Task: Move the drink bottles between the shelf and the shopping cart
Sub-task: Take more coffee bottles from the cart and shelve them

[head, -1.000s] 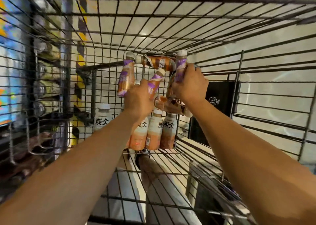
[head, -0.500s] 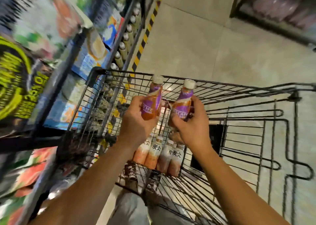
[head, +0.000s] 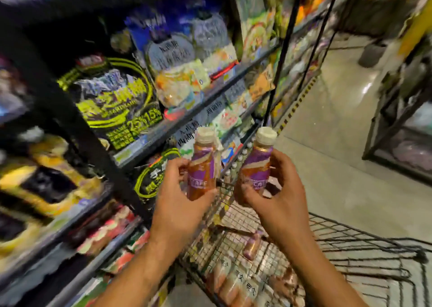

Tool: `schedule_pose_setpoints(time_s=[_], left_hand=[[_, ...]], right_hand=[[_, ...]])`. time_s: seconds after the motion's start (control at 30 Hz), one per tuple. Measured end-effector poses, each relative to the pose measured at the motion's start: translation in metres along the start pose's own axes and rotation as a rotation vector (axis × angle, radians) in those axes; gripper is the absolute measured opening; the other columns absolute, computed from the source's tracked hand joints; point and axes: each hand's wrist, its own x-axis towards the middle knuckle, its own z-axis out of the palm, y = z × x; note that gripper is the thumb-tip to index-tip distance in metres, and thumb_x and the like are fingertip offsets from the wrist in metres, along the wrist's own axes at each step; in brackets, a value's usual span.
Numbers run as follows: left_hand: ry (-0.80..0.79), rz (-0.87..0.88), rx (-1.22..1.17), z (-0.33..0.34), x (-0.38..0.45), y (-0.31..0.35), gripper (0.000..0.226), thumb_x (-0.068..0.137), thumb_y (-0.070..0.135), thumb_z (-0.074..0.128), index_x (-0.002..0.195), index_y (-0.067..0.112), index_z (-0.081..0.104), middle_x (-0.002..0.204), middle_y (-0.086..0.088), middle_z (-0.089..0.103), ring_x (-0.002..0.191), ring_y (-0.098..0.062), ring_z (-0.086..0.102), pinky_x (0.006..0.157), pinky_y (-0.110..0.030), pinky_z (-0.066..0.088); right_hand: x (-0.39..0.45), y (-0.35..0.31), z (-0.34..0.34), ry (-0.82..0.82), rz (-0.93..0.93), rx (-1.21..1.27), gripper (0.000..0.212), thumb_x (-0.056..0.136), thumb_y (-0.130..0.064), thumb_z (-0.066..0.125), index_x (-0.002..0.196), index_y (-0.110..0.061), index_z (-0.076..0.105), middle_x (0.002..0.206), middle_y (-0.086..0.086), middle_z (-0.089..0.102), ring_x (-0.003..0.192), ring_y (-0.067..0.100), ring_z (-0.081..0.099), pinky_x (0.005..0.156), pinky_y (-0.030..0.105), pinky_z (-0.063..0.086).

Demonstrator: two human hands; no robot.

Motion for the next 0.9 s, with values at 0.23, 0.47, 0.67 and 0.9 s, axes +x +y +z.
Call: schedule_pose_setpoints(time_s=[0.23, 0.47, 0.67, 0.9], left_hand=[[0.290, 0.162, 0.025, -0.122, -0.033, 0.071, 0.066, 0.069, 0.027, 0.094, 0.116, 0.045, 0.051, 0.109, 0.020, 0.066, 0.094, -0.012, 0.072, 0.080, -0.037, 0.060], [0.510, 0.233, 0.082, -0.242, -0.090, 0.108, 0.058, 0.076, 0.021, 0.090, 0.112, 0.047, 0.052, 0.107, 0.027, 0.066, 0.091, -0.005, 0.069, 0.076, -0.023, 0.055], [0.634, 0.204, 0.157, -0.324, -0.128, 0.116, 0.055, 0.077, 0.024, 0.090, 0.110, 0.046, 0.051, 0.105, 0.024, 0.066, 0.093, -0.002, 0.069, 0.074, -0.024, 0.052], [0.719, 0.126, 0.203, -0.383, -0.145, 0.121, 0.048, 0.076, 0.034, 0.089, 0.108, 0.038, 0.053, 0.102, 0.021, 0.070, 0.089, -0.002, 0.069, 0.080, -0.039, 0.058]], right_hand=[[-0.015, -0.096, 0.058, -0.112, -0.200, 0.159, 0.078, 0.076, -0.001, 0.089, 0.128, -0.048, 0.055, 0.118, -0.030, 0.068, 0.110, 0.000, 0.070, 0.092, 0.020, 0.057], [-0.062, -0.183, 0.122, -0.295, -0.293, 0.292, 0.078, 0.079, -0.007, 0.089, 0.128, -0.055, 0.053, 0.121, -0.037, 0.065, 0.115, -0.004, 0.067, 0.096, 0.019, 0.053], [-0.094, -0.244, 0.171, -0.516, -0.316, 0.351, 0.068, 0.086, -0.009, 0.086, 0.130, -0.050, 0.055, 0.116, -0.037, 0.064, 0.112, -0.006, 0.066, 0.089, 0.019, 0.058], [-0.095, -0.294, 0.228, -0.636, -0.296, 0.299, 0.065, 0.084, -0.011, 0.087, 0.135, -0.034, 0.054, 0.114, -0.018, 0.065, 0.092, -0.006, 0.070, 0.077, 0.020, 0.061]])
